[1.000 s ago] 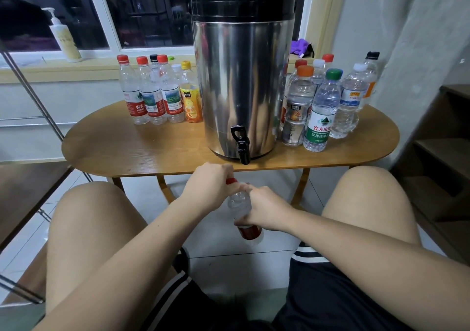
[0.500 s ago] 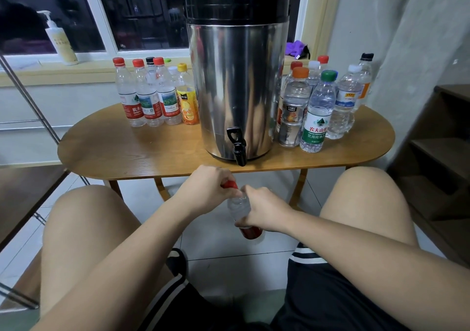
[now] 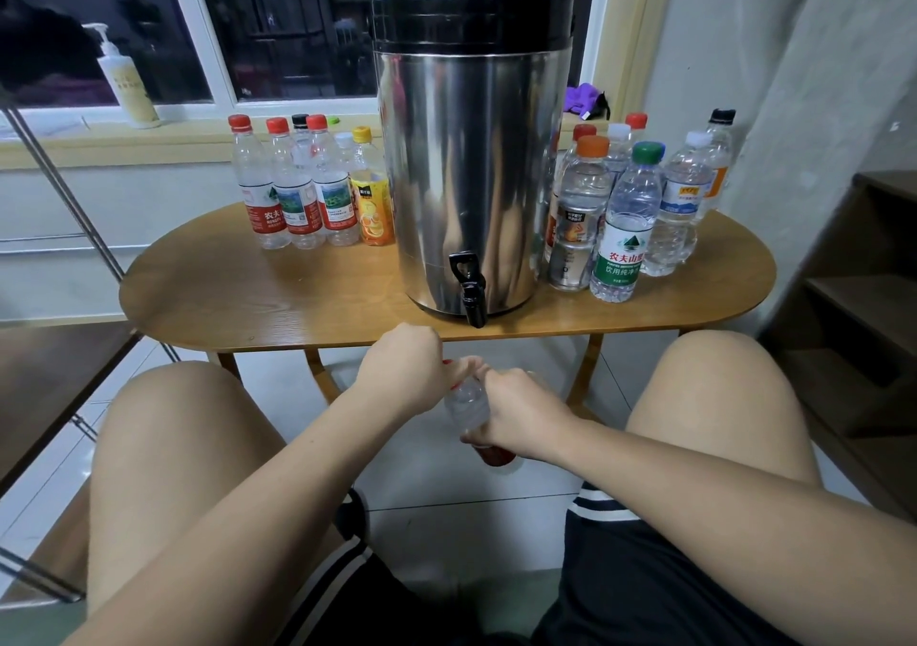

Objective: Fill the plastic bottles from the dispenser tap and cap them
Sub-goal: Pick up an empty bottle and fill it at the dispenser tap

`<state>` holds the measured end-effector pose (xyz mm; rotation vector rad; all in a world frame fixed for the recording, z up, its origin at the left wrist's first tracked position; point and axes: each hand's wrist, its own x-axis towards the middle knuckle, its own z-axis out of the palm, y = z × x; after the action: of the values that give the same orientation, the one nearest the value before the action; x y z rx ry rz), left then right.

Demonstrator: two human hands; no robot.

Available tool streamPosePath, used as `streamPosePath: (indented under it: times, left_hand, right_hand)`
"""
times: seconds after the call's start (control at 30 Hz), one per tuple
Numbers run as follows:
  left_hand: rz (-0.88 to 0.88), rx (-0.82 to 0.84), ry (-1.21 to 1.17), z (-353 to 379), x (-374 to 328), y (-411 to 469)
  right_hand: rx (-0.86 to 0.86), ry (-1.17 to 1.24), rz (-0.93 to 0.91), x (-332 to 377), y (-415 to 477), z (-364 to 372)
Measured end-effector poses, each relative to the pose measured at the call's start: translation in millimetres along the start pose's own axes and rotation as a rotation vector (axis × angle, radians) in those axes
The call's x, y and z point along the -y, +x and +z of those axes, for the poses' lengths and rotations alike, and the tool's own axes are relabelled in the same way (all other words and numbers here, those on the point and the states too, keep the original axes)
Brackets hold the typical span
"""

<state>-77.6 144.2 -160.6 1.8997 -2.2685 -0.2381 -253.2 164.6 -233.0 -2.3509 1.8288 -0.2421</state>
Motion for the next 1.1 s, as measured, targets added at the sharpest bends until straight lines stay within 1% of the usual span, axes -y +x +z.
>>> streamPosePath:
  times: [0.1, 0.23, 0.33, 0.4, 0.47, 0.57, 0.67, 0.77, 0.9, 1.0, 1.1]
  left_hand:
    - [0.064, 0.002, -0.029, 5.6, 4.4, 1.1]
    - [0.289, -0.002, -0.136, 3.3, 14.2, 0.9]
    - [0.383, 0.008, -0.221, -4.8, 16.8, -4.9]
    - [0.394, 0.009, -0.260, -9.0, 18.2, -6.8]
    - [0.355, 0.019, -0.285, -13.2, 19.6, -6.9]
    - [0.322, -0.007, -0.264, -16.0, 18.9, -6.2]
    - [0.394, -0.002, -0.244, -18.6, 16.8, -7.5]
    - [0.494, 0.039, -0.248, -21.3, 21.4, -6.2]
    - [0.571, 0.079, -0.284, -23.7, 24.7, -5.9]
    - [0.611, 0.054, -0.323, -25.8, 22.5, -6.9]
    - [0.587, -0.021, -0.424, -25.7, 14.1, -11.6]
  right_hand:
    - [0.014, 0.051, 0.028, -0.2, -0.6, -2.1]
    - [0.035, 0.062, 0.021, 2.2, -0.6, -6.5]
    - [0.043, 0.086, 0.014, 2.9, -0.5, -6.7]
    - [0.053, 0.103, 0.006, 2.4, -0.7, -7.8]
    - [0.064, 0.134, 0.001, 1.1, -0.8, -8.5]
    - [0.070, 0.142, -0.009, -1.4, -0.3, -10.3]
    - [0.056, 0.129, -0.038, -3.4, -1.7, -12.3]
    - [0.049, 0.201, -0.056, -9.0, -4.8, -17.1]
    - [0.068, 0.274, -0.094, -18.3, -11.8, -26.6]
    - [0.089, 0.296, -0.092, -22.1, -20.7, -37.0]
    - [0.075, 0.300, -0.071, -32.0, -27.3, -50.1]
